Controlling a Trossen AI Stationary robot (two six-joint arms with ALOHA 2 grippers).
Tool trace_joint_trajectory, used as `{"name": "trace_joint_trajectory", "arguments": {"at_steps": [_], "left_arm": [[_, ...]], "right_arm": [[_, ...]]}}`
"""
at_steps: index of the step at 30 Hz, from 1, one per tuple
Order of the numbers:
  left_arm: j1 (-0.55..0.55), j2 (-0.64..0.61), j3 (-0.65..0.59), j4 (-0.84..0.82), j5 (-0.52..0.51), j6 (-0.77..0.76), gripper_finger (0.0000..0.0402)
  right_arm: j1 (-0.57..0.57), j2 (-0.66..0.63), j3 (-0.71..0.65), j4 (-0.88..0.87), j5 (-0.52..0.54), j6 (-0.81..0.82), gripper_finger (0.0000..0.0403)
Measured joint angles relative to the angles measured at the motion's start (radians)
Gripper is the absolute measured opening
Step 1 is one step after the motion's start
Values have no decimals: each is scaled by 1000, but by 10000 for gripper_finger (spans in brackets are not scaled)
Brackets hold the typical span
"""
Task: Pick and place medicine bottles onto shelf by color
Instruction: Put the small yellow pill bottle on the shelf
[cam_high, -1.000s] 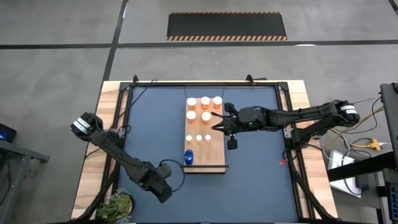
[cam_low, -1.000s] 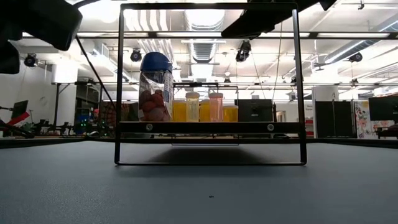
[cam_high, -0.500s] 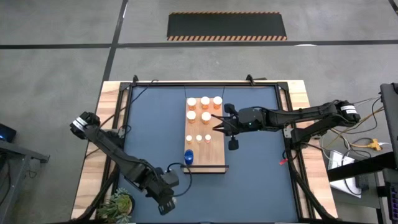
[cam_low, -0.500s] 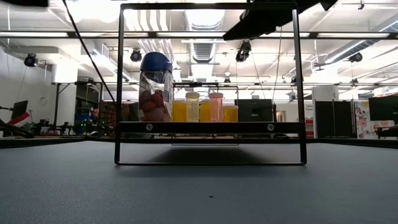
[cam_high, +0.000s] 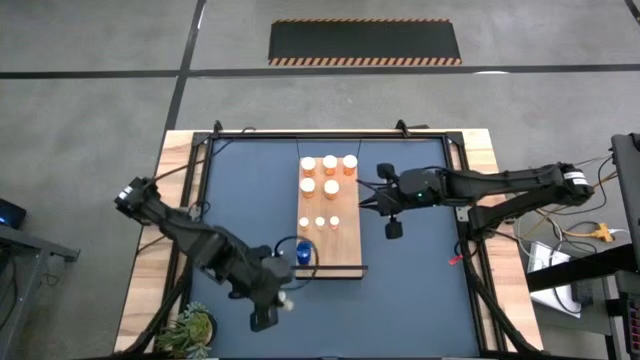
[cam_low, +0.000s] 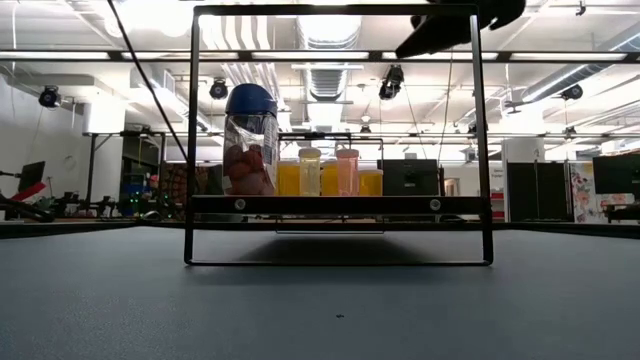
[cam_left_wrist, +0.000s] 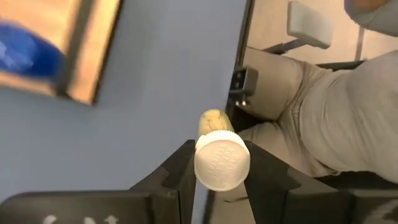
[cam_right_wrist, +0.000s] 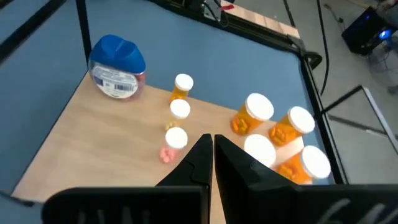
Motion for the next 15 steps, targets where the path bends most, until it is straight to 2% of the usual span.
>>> {"name": "trace_joint_trajectory", "arguments": {"at_steps": [9,15], "left_arm": [[228,0,161,-169,-2,344,91],[419,6,167,-139,0,597,91]], "right_arm": [[0,-55,-2,-86,-1,50,9],[0,-65,-2,-136,-1,95,9]]}}
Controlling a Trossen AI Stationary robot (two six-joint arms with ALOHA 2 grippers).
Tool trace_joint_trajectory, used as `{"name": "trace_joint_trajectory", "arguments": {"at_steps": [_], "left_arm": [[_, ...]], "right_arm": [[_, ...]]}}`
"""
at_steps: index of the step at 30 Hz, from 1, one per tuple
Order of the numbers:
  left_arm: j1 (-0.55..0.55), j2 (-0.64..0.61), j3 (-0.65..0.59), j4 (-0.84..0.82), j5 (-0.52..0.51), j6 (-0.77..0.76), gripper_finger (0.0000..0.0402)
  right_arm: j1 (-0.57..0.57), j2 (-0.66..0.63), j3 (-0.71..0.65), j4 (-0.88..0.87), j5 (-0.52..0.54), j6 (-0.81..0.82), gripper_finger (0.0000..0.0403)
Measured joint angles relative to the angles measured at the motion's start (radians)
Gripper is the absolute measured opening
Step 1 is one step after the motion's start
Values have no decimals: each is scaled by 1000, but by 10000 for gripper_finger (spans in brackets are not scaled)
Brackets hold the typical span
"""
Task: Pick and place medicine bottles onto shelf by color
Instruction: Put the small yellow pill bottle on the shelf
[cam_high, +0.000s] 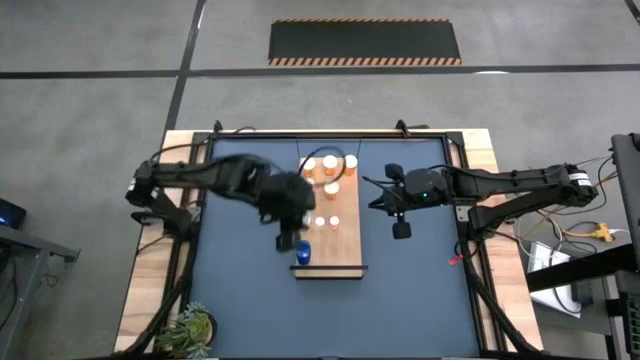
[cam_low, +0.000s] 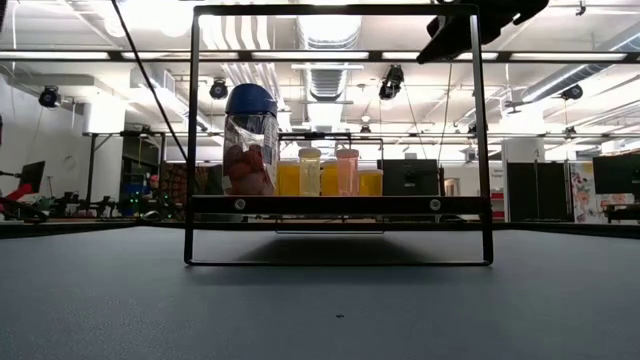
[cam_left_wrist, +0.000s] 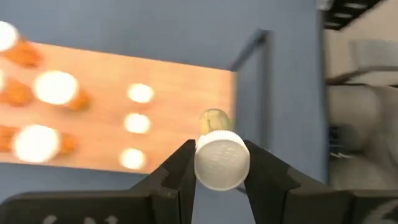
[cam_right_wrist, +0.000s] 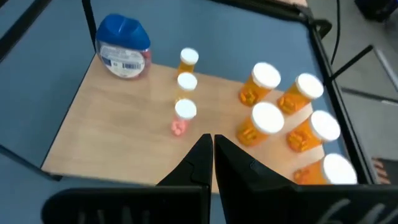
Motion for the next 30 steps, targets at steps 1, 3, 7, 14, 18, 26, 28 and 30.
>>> {"name": "trace_joint_trajectory", "arguments": {"at_steps": [1,3,7,14,18,26,28,30], "left_arm": [[28,7,-4,1,0,29,91],[77,27,-8,12,-1,82,91],[134,94,-2,31,1,165,91],[148,230,22,71,4,312,91],[145,281,58,73,5,356,91],[125,344,69,69,5,393,91],[122,344,51,70,5,393,91],[121,344,42,70,4,391,91]], "right_arm": [[0,0,0,-11,0,6,9],[0,0,0,-27,0,17,9],[0,0,-9,-40,1,23,9],[0,0,-34,-41,1,33,9],[0,-6,-52,-42,1,37,9],[0,-21,-83,-44,2,55,9],[0,-21,-84,-43,2,55,9],[0,-21,-85,-42,2,54,9]]}}
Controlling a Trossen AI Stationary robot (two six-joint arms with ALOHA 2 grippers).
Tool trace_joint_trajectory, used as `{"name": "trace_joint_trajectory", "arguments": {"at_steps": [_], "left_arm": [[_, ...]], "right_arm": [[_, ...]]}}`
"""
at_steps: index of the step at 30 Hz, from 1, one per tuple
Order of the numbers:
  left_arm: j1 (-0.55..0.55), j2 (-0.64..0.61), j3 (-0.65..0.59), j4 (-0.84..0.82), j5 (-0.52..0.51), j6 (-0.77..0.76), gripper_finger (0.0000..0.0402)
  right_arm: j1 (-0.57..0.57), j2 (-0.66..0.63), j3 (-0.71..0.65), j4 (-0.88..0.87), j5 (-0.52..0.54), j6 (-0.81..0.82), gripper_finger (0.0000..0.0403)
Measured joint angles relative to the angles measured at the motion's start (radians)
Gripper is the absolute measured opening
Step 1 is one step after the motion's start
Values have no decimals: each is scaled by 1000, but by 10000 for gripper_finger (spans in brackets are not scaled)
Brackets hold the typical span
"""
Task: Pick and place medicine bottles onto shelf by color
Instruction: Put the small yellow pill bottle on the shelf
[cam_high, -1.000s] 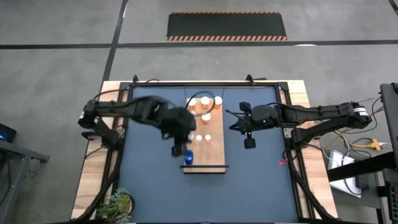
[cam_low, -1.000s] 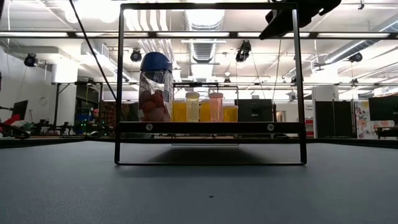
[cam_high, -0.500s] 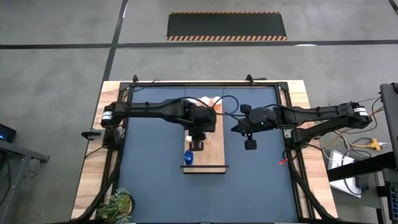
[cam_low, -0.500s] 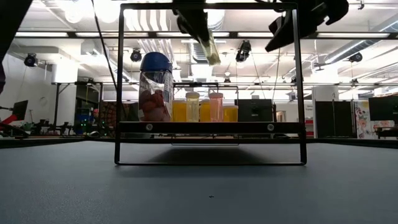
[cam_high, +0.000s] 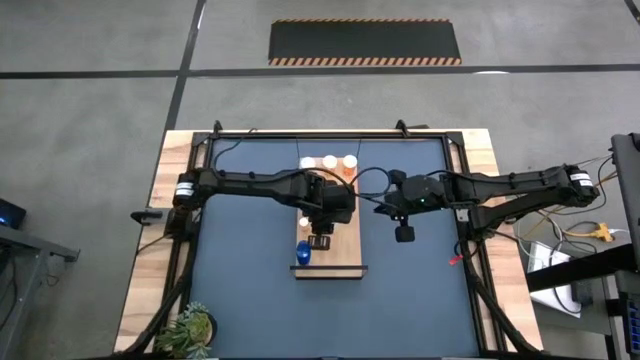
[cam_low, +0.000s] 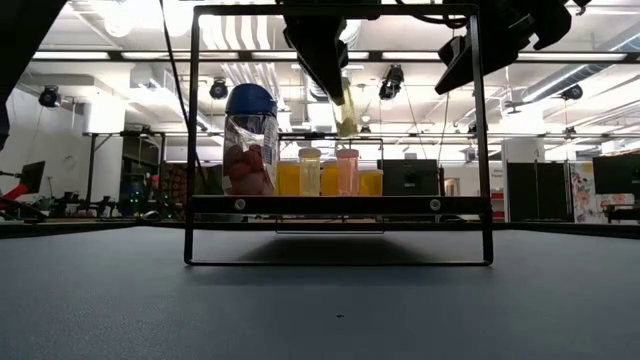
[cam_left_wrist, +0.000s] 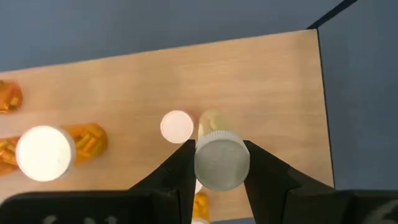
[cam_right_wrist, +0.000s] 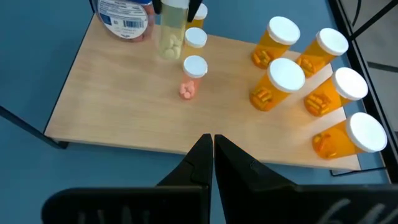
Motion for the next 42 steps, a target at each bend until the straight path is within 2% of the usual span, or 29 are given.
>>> {"name": "trace_joint_trajectory", "arguments": {"at_steps": [6,20,32,42], "left_arm": [[-16,0,-6,44,0,-6,91],[-28,3,-102,121,8,-7,91],[-32,3,-152,138,9,-7,91],[-37,3,-192,185,71,3,91]], "right_arm": [[0,0,0,2,0,-18,9],[0,0,-12,2,1,-12,9],[0,0,-22,2,1,8,9],[0,0,-25,2,1,8,9]]}}
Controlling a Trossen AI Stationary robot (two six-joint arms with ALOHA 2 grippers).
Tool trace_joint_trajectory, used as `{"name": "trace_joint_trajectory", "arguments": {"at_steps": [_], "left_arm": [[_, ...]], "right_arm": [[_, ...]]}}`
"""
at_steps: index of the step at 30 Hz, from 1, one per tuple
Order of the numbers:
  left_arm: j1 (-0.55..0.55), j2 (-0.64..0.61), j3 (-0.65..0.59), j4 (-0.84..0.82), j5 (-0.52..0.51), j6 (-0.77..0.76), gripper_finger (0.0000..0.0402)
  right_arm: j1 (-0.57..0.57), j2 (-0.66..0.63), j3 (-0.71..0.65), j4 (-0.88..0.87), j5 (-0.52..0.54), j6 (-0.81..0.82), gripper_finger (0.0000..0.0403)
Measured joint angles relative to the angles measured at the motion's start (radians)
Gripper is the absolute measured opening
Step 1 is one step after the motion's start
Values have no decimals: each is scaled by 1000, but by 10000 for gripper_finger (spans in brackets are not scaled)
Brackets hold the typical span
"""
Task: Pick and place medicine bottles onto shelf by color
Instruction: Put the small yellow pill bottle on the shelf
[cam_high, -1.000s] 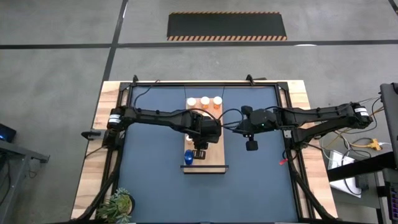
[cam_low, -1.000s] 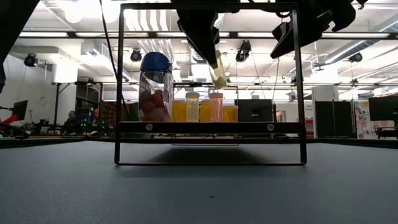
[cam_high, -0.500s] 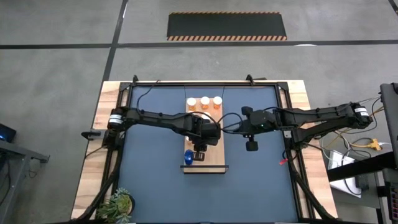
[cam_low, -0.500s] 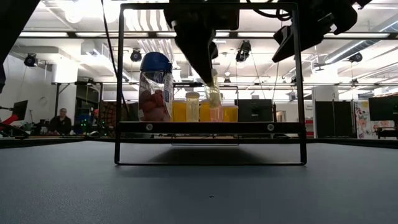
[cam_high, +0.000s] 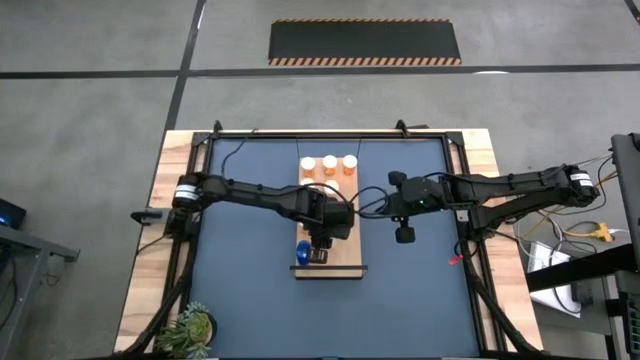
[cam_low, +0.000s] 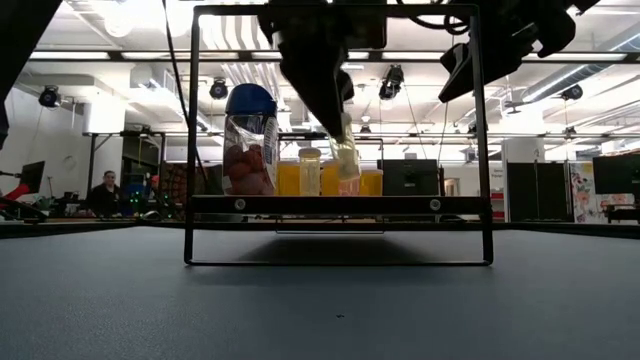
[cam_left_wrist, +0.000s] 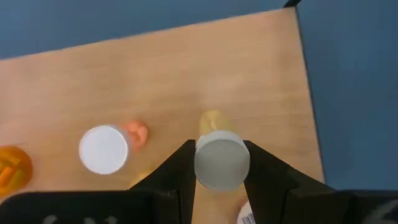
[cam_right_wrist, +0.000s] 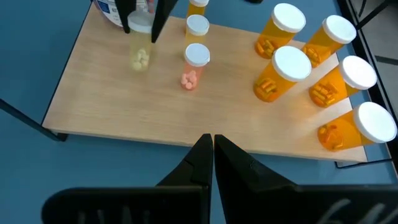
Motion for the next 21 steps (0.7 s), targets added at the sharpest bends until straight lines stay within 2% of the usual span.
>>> {"name": "trace_joint_trajectory", "arguments": {"at_steps": [7,16,21], "left_arm": [[1,0,-31,9,0,17,93],[1,0,-32,19,0,18,140],[1,0,-36,26,-1,19,149]], "right_arm": [[0,0,-1,0,0,0,9],[0,0,-2,0,0,3,9],[0,0,-2,0,0,4,9]]}}
